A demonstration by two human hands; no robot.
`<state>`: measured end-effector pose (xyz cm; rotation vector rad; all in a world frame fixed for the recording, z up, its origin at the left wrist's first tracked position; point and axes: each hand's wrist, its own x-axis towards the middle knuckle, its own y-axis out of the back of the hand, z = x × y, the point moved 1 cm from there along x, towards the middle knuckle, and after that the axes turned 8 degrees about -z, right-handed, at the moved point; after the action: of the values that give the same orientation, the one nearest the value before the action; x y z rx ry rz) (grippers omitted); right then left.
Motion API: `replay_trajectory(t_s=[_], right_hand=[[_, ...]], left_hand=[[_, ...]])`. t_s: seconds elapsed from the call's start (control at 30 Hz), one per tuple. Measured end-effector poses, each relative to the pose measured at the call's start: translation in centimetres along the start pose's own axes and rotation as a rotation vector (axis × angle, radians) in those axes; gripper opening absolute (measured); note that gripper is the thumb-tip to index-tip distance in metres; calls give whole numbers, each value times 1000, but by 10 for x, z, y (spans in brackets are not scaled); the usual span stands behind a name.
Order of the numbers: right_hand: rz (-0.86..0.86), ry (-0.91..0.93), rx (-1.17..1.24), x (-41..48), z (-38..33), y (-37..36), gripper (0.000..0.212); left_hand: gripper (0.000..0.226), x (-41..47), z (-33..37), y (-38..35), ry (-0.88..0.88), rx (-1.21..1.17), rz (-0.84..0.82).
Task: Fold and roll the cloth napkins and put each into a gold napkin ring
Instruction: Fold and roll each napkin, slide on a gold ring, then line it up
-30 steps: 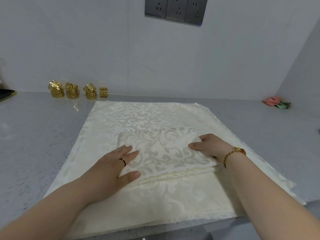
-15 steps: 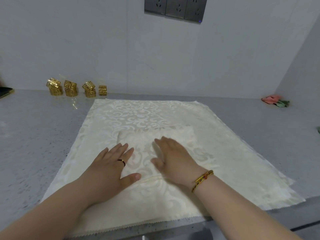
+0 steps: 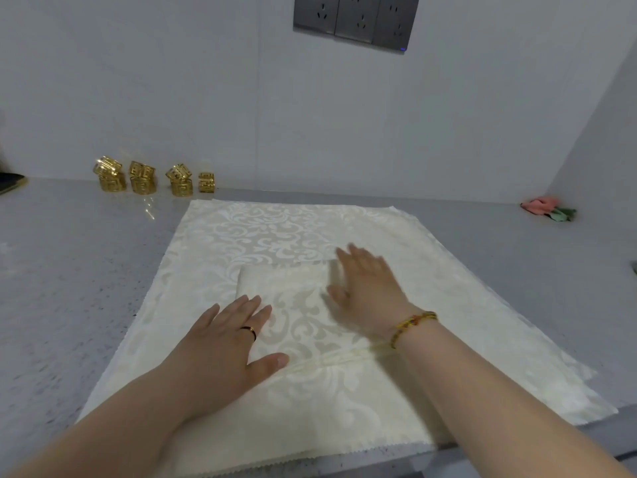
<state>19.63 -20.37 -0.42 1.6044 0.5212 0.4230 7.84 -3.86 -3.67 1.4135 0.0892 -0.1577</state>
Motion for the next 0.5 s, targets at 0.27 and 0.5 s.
replay_trajectory(t_s=[0.27,0.5], right_hand=[[-215,235,91,50,-35,-5,40],[-158,115,295,57,1,19,23]], left_hand=[[104,0,-2,2,-96,155,252],[33,7,9,5,-502,164,456]])
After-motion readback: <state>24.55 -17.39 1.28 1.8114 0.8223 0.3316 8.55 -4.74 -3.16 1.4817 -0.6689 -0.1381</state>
